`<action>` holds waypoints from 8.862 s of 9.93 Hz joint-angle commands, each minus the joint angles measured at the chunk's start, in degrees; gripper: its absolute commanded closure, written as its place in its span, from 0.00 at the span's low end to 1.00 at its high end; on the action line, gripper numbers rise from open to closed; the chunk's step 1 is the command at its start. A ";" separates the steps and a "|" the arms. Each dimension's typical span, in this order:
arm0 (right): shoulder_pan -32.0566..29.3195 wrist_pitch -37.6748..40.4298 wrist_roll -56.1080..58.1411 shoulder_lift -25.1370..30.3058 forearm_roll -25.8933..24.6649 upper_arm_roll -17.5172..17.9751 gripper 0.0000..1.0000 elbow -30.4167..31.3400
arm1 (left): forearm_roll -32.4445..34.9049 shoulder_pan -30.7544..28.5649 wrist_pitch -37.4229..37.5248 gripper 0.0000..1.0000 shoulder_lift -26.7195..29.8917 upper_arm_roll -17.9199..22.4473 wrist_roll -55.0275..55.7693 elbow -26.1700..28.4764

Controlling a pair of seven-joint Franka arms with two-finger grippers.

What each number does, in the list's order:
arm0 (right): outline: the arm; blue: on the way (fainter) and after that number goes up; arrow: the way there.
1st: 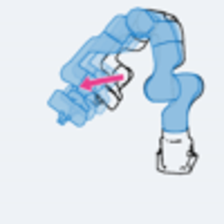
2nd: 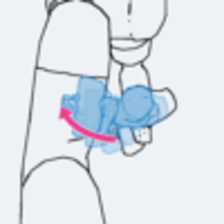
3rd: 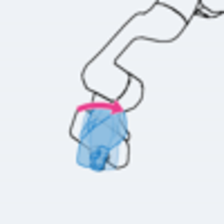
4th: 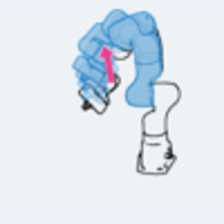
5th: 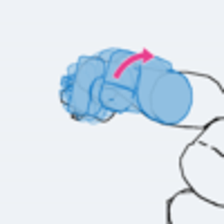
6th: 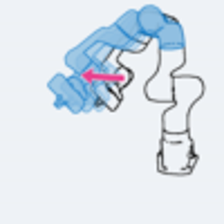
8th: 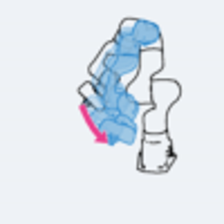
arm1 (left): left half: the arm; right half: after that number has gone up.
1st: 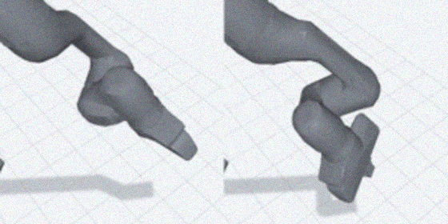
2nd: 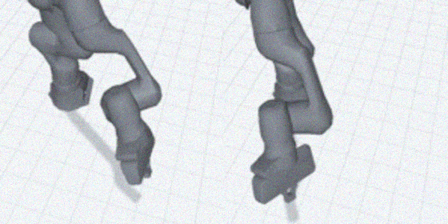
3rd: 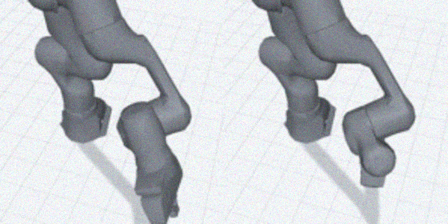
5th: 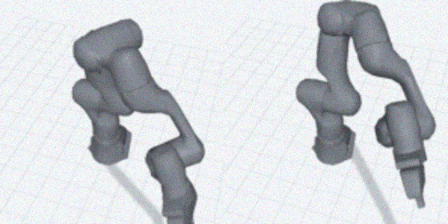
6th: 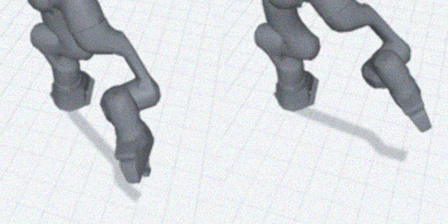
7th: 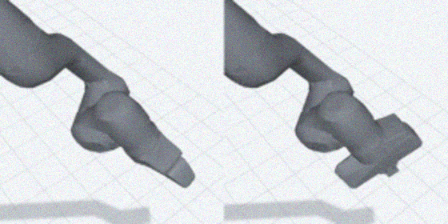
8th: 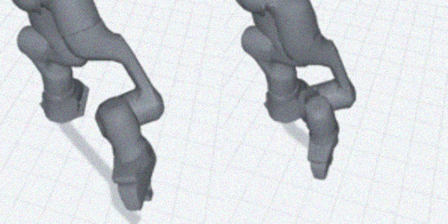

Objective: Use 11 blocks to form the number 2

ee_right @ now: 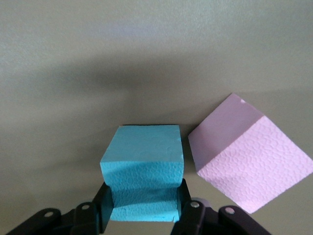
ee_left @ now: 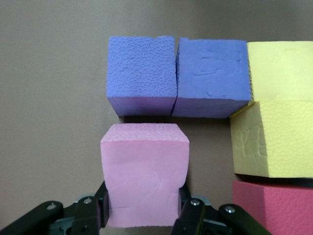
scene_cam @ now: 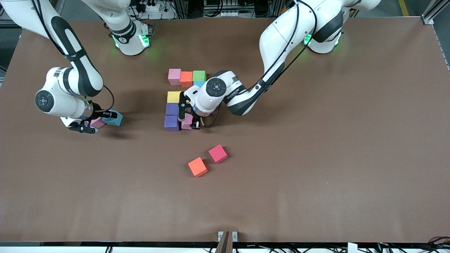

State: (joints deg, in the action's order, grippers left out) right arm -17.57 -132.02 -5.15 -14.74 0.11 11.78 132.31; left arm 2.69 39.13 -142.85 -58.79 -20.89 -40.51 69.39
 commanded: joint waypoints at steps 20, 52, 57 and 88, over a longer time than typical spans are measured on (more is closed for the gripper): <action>2.18 4.66 -1.18 0.59 1.03 -0.70 1.00 -3.55 | 0.38 0.07 -4.89 0.00 -1.77 0.06 0.61 -0.84; 35.50 -5.16 -94.93 -12.76 13.25 6.51 1.00 -26.49 | -0.41 -41.86 51.09 0.00 26.00 -7.85 -21.00 -0.31; 36.46 -11.85 -103.13 -13.65 13.07 6.42 1.00 -23.25 | -0.93 -42.30 51.71 0.00 25.57 -7.85 -22.06 -0.31; 35.76 -21.18 -103.75 -10.93 11.05 5.98 0.01 -11.55 | -0.85 -42.56 51.88 0.00 25.47 -7.59 -24.97 -0.13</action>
State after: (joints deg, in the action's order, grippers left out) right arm 18.60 -152.87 -107.77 -27.17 12.29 17.71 118.96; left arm 2.44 -3.05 -92.02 -34.01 -28.51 -63.56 68.91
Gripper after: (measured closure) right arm 0.520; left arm 0.000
